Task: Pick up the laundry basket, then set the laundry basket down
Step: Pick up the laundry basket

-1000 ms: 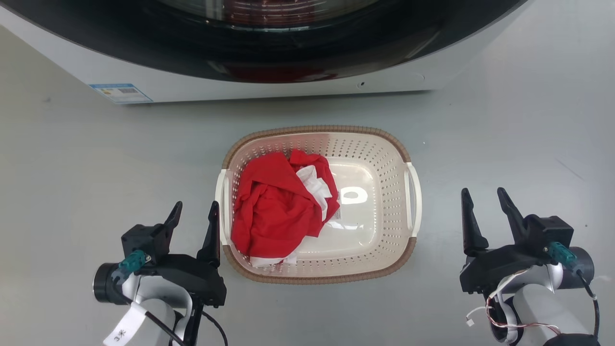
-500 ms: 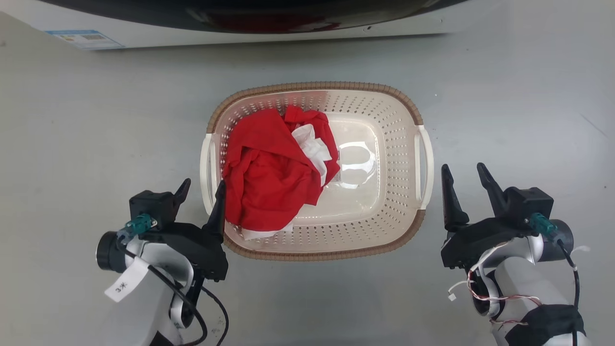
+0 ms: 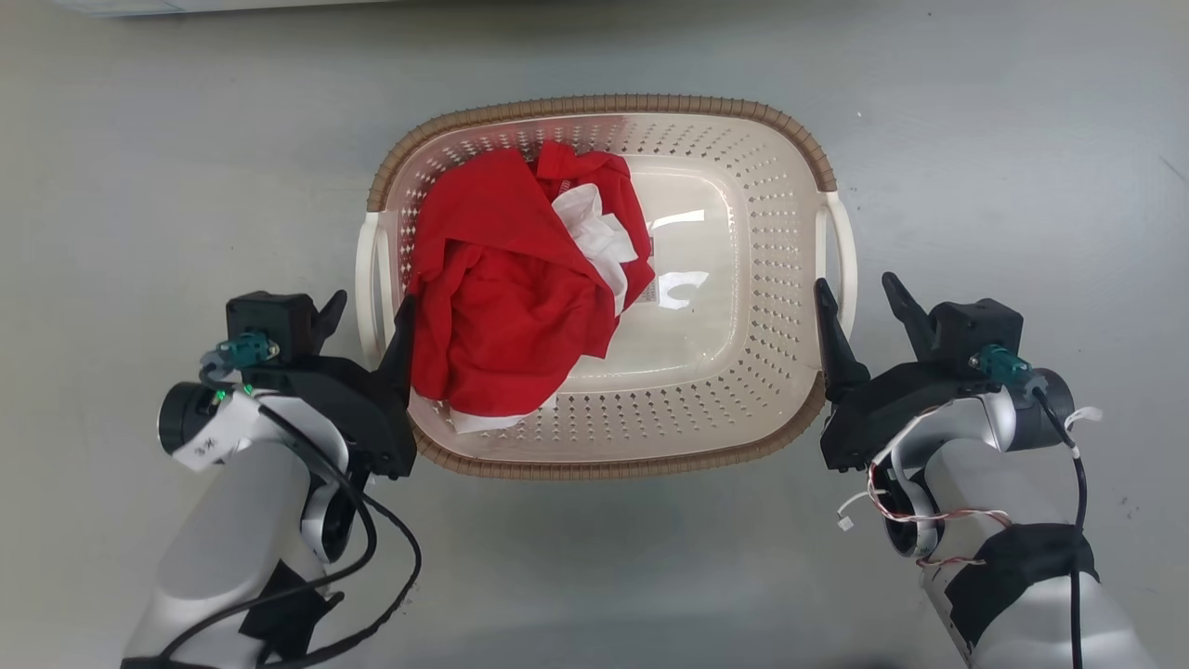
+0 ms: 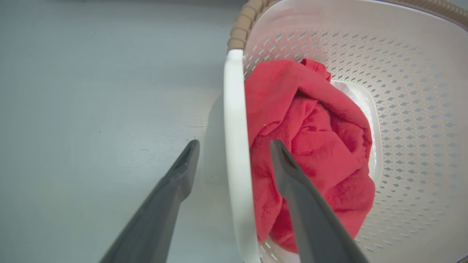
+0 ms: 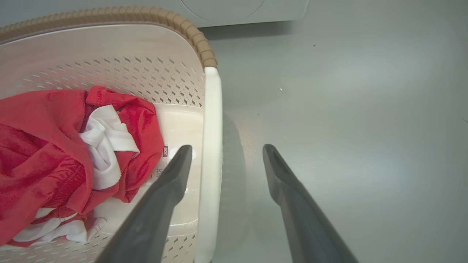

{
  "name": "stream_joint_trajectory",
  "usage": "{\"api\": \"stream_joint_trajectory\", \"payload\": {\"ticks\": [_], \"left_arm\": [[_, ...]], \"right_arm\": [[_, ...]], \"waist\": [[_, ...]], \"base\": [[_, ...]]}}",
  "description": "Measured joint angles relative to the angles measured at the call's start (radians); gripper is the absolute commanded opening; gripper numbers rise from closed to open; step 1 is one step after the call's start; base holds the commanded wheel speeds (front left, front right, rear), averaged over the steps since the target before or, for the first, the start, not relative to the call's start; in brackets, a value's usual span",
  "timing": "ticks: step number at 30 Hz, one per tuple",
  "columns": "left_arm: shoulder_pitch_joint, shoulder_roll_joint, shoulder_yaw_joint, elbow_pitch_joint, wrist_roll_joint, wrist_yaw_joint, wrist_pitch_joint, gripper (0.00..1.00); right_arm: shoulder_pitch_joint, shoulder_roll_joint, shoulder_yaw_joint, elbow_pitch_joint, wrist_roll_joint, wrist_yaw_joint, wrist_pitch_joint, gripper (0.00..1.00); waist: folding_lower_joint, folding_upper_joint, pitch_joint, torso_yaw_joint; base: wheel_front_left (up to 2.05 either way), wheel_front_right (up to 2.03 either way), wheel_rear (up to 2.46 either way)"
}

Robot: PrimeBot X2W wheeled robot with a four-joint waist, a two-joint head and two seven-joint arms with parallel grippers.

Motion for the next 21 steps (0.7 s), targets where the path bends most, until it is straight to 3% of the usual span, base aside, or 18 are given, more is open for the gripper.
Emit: {"api": "stream_joint_trajectory", "payload": {"ticks": [19,20,21], "left_arm": [[-0.154,-0.026,0.010,0.199,-0.056,-0.035,0.084,1.00],[-0.158,-0.026,0.010,0.209,-0.056,-0.040,0.087,0.56],[-0.158,-0.026,0.010,0.209,-0.056,-0.040,0.087,0.23]], "right_arm": [[-0.170,0.025,0.037,0.202,0.023,0.042,0.084,1.00],[-0.174,0.025,0.037,0.210,0.026,0.045,0.088,0.86],[-0.174,0.025,0.037,0.210,0.026,0.045,0.088,0.14]], "waist": [[-0.0001,-0.0002,0.010,0.002],[-0.0001,-0.0002,0.010,0.003],[-0.0001,-0.0002,0.010,0.003]], "base": [[0.00,0.00,0.00],[0.00,0.00,0.00],[0.00,0.00,0.00]]}}
